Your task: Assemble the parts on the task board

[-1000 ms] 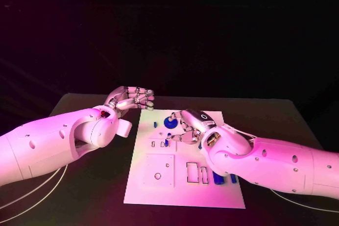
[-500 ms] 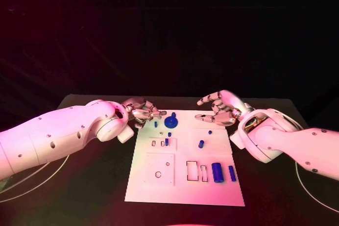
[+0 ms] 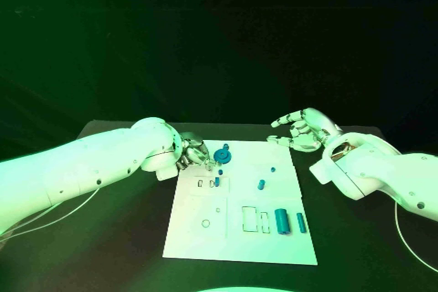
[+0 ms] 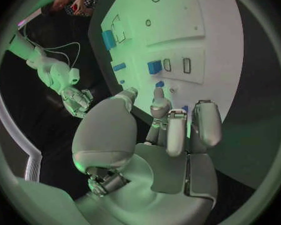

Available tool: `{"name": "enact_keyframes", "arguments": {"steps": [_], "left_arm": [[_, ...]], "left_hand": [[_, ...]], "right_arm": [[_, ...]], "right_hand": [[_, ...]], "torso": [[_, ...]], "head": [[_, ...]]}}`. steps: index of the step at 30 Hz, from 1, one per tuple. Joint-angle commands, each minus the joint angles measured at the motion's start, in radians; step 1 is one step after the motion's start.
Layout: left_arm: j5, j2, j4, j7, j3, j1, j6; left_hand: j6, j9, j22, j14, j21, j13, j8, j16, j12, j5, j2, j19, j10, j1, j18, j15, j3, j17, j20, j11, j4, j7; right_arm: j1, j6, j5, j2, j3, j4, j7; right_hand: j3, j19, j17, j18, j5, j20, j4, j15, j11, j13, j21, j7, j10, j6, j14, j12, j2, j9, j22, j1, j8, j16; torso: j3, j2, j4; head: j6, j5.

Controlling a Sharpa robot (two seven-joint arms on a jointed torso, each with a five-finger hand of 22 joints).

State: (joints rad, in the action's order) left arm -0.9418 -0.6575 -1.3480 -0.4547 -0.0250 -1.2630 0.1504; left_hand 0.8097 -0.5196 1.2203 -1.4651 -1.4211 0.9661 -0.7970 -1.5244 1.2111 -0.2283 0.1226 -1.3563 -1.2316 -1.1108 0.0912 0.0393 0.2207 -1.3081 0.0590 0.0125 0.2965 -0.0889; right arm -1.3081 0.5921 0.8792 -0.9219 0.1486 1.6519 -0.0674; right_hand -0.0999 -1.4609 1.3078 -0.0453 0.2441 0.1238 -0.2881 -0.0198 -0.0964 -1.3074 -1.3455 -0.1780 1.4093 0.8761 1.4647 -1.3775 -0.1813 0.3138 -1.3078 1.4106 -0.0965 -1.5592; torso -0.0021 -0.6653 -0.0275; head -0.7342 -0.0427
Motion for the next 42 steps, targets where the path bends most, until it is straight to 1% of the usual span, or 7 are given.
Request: {"name": "enact_keyframes", "arguments": {"steps": [1,5,11,15,20,33,42], "left_arm": [[-0.073,0.017,0.012,-0.057,-0.003,-0.007,0.086],[-0.078,0.036,0.023,-0.063,-0.007,-0.01,0.117],[-0.08,0.059,0.038,-0.068,-0.02,-0.012,0.147],[-0.08,0.076,0.051,-0.069,-0.026,-0.013,0.153],[-0.076,0.093,0.066,-0.07,-0.032,-0.013,0.158],[-0.066,0.113,0.083,-0.071,-0.038,-0.012,0.172],[-0.058,0.125,0.099,-0.072,-0.043,-0.012,0.187]], "left_hand": [[-0.001,-0.003,0.002,-0.079,-0.006,0.001,-0.006,-0.005,0.003,0.004,-0.002,-0.007,0.0,0.013,-0.018,0.008,-0.007,-0.184,0.0,-0.001,-0.001,0.007],[-0.004,-0.006,0.006,-0.079,-0.008,-0.001,-0.008,-0.006,0.002,0.006,-0.003,-0.008,0.004,0.022,-0.018,0.008,-0.012,-0.184,0.0,-0.001,-0.001,0.007],[-0.006,-0.009,0.008,-0.078,-0.009,-0.004,-0.008,-0.005,0.0,0.007,-0.004,-0.008,0.007,0.027,-0.019,0.008,-0.016,-0.184,0.0,-0.001,-0.001,0.007],[-0.006,-0.009,0.01,-0.079,-0.01,-0.008,-0.008,-0.006,-0.003,0.007,-0.005,-0.01,0.01,0.03,-0.019,0.007,-0.017,-0.185,0.0,0.0,-0.001,0.006],[-0.008,-0.011,0.011,-0.079,-0.01,-0.01,-0.008,-0.007,-0.004,0.007,-0.009,-0.01,0.012,0.03,-0.019,0.007,-0.017,-0.187,0.001,0.0,-0.002,0.006],[-0.014,-0.016,0.013,-0.079,-0.011,-0.014,-0.008,-0.008,-0.008,0.002,-0.018,-0.008,0.02,0.013,-0.019,0.006,-0.012,-0.188,0.002,0.0,-0.004,0.006],[-0.017,-0.022,0.016,-0.08,-0.014,-0.015,-0.009,-0.009,-0.009,-0.002,-0.025,-0.008,0.024,-0.014,-0.02,0.006,-0.004,-0.192,0.002,0.0,-0.005,0.005]], "right_arm": [[-0.002,-0.021,-0.034,0.0,0.0,-0.006,0.021],[-0.003,-0.026,-0.035,0.0,0.0,-0.011,0.018],[-0.005,-0.033,-0.036,0.002,0.0,-0.015,0.013],[-0.006,-0.036,-0.036,0.004,0.0,-0.019,0.011],[-0.006,-0.039,-0.036,0.005,0.0,-0.02,0.009],[-0.006,-0.046,-0.034,0.008,0.0,-0.024,0.004],[-0.006,-0.051,-0.033,0.009,0.0,-0.026,0.003]], "right_hand": [[0.006,0.005,0.208,-0.008,0.005,-0.001,-0.001,0.001,0.003,-0.081,0.003,0.0,-0.005,0.009,0.093,0.007,0.01,-0.001,-0.135,0.004,-0.006,0.007],[0.006,0.005,0.208,-0.008,0.005,-0.001,-0.001,0.001,0.003,-0.081,0.003,0.0,-0.005,0.009,0.093,0.007,0.01,-0.001,-0.135,0.004,-0.006,0.007],[0.006,0.006,0.207,-0.009,0.006,-0.001,-0.001,0.001,0.003,-0.081,0.005,0.0,-0.005,0.01,0.093,0.008,0.01,-0.001,-0.135,0.004,-0.006,0.007],[0.007,0.007,0.206,-0.009,0.007,-0.001,-0.002,0.001,0.004,-0.08,0.007,0.0,-0.006,0.01,0.092,0.009,0.01,-0.002,-0.133,0.003,-0.007,0.008],[0.007,0.007,0.206,-0.009,0.007,-0.001,-0.002,0.001,0.004,-0.08,0.007,0.0,-0.006,0.01,0.092,0.009,0.01,-0.002,-0.133,0.003,-0.007,0.008],[0.007,0.007,0.206,-0.009,0.008,-0.001,-0.002,0.001,0.004,-0.079,0.007,0.0,-0.006,0.01,0.092,0.009,0.011,-0.002,-0.133,0.001,-0.007,0.008],[0.007,0.007,0.205,-0.009,0.01,-0.001,-0.002,0.001,0.004,-0.079,0.007,0.0,-0.006,0.01,0.092,0.009,0.013,-0.002,-0.134,0.0,-0.007,0.008]], "torso": [[-0.0017,-0.001,0.0009],[-0.0022,-0.001,0.0006],[-0.0025,-0.001,-0.0007],[-0.0036,-0.001,0.0002],[-0.003,-0.001,0.0025],[-0.0016,-0.001,-0.0001],[-0.0031,-0.001,0.0012]], "head": [[-0.001,-0.002],[-0.003,-0.002],[-0.007,-0.001],[-0.01,-0.001],[-0.011,-0.001],[-0.017,0.003],[-0.021,0.004]]}}
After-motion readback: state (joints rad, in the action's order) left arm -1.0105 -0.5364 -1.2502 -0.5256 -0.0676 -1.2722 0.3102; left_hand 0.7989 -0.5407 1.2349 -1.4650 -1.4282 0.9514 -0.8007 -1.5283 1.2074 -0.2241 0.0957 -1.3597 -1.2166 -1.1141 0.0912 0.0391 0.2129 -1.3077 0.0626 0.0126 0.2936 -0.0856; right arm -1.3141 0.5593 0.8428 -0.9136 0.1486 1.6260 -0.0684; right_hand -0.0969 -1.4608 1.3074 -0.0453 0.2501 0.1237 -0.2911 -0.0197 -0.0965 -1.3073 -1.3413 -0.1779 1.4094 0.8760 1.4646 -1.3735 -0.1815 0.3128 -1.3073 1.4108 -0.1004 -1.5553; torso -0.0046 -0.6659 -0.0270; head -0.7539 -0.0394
